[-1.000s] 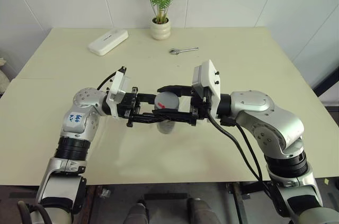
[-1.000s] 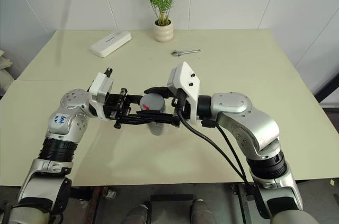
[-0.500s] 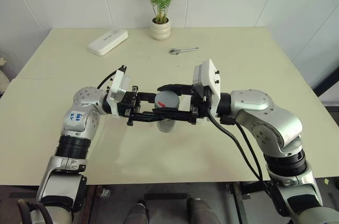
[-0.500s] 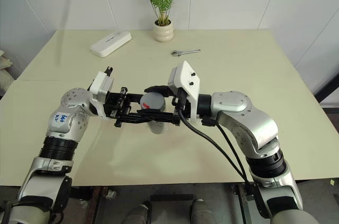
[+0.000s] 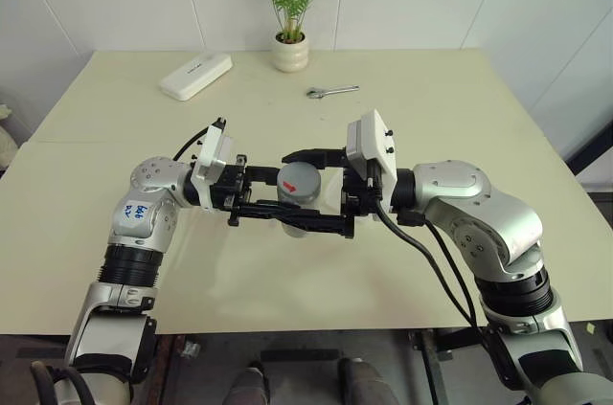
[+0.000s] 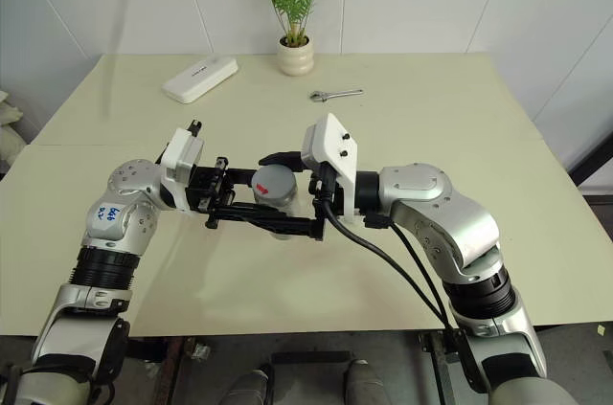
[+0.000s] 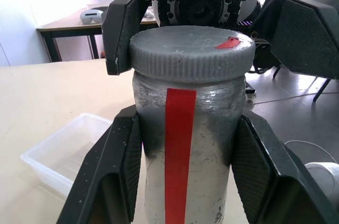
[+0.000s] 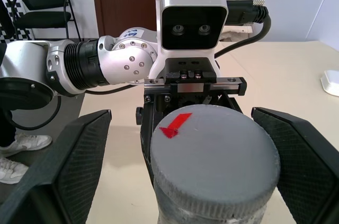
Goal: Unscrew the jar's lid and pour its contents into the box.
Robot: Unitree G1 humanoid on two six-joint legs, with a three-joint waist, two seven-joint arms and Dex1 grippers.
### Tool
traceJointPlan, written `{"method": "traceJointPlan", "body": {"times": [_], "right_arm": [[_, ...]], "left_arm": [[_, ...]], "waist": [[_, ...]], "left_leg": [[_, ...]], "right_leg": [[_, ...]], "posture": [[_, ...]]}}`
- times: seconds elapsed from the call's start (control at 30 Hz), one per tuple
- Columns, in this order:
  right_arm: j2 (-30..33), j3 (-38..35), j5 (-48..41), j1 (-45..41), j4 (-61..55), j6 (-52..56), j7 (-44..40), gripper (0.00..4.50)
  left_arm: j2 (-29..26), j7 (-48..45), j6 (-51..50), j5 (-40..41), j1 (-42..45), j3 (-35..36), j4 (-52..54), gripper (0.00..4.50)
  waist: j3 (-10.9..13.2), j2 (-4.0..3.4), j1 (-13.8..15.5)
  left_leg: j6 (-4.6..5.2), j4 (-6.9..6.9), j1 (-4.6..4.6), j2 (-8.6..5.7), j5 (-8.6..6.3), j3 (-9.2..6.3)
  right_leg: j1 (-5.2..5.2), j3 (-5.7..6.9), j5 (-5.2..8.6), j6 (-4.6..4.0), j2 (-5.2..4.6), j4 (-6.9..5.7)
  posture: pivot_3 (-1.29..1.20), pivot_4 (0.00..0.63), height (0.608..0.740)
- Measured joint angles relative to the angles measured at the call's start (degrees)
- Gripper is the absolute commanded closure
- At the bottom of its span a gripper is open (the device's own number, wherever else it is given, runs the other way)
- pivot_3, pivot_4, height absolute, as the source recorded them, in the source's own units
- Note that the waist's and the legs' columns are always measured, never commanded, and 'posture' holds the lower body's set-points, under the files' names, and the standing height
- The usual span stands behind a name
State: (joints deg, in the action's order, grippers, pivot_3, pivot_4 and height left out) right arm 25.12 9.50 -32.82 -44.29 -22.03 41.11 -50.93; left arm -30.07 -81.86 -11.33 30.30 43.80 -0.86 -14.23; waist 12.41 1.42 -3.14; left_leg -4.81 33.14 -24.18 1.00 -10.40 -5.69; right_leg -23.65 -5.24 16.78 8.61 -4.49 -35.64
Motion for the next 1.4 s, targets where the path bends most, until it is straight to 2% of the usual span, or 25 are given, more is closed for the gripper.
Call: {"method": "traceJointPlan", "body": {"times": [0.97, 1.4], "right_arm": [[0.2, 1.3, 0.83, -2.49, 2.38, -2.35, -1.72, 0.03], [-0.96, 1.6, 2.69, -4.98, 6.96, -3.56, -1.93, 0.03]], "left_arm": [[-0.01, 2.29, -4.49, 0.3, -3.23, 2.14, 4.96, 2.5], [0.04, 2.75, -4.81, 0.3, -4.12, 2.16, 6.8, 2.5]], "waist": [[0.0, 0.0, -0.03], [0.0, 0.0, 0.0]], "left_leg": [[0.0, 0.03, 0.01, 0.0, 0.0, 0.0], [0.0, 0.04, 0.0, 0.0, 0.0, 0.0]], "right_leg": [[0.0, 0.0, 0.0, 0.01, 0.0, -0.04], [0.0, 0.0, 0.0, 0.01, 0.0, -0.05]], "posture": [[0.0, 0.15, 0.74], [0.0, 0.15, 0.74]]}}
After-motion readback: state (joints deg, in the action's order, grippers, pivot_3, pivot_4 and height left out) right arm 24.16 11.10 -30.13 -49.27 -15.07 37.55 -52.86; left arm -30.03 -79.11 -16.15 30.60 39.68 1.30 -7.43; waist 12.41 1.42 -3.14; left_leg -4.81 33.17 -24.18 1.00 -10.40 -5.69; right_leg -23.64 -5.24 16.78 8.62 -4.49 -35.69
